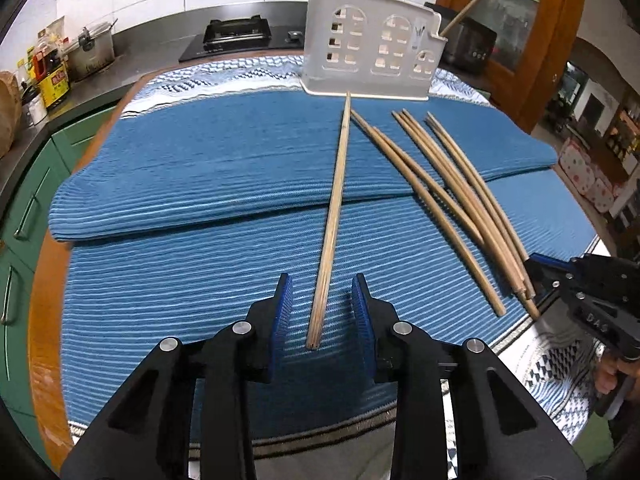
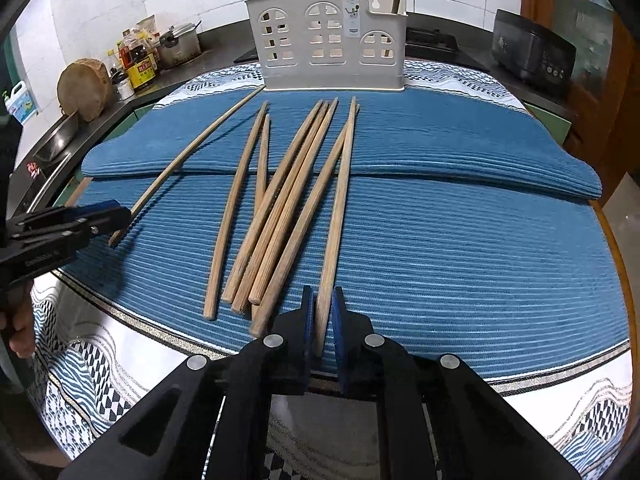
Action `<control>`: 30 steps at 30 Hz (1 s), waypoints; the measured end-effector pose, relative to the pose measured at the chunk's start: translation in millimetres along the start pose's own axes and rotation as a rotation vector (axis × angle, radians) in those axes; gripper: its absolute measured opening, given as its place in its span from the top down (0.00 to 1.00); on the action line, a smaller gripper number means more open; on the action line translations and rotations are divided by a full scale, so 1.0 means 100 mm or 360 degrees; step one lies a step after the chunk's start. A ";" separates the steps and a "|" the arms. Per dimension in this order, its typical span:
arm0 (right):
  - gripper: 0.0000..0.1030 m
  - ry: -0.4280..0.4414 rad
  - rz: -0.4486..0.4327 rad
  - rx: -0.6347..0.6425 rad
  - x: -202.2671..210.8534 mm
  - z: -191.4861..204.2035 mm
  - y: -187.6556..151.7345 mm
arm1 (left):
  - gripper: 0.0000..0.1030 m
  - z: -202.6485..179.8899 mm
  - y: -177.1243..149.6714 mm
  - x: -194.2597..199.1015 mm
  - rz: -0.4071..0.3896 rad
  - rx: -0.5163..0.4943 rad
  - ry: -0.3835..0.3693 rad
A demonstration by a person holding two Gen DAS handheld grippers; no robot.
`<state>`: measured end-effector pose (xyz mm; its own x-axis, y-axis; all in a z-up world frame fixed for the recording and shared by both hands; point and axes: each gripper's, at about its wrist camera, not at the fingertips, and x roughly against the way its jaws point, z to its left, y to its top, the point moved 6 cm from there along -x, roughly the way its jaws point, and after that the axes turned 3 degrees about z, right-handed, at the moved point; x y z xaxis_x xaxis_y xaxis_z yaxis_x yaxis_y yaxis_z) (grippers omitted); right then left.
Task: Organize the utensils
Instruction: 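Grasp one more chopstick with the left tool while the right tool grasps another, then lift both chopsticks and carry them above the white holder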
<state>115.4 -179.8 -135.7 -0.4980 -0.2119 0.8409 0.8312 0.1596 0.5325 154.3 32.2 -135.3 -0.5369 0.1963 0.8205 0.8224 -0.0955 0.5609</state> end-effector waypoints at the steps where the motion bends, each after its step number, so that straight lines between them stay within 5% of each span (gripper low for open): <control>1: 0.92 -0.0001 -0.0004 -0.0006 0.01 -0.01 0.00 | 0.70 -0.01 0.00 -0.03 0.0005 -0.0006 0.0001; 11: 0.93 -0.0011 -0.0137 -0.0023 0.30 -0.11 0.11 | 0.92 -0.05 0.05 -0.14 0.0022 -0.0028 0.0068; 30: 0.93 0.0023 -0.0485 0.0092 1.17 -0.11 0.68 | 0.95 -0.15 0.25 0.32 -0.0172 0.0005 0.0040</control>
<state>116.9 -204.5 -2.2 -0.7182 -0.2723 0.6403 0.6285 0.1408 0.7649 154.7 21.0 -93.7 -0.6270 0.1807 0.7577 0.7599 -0.0723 0.6460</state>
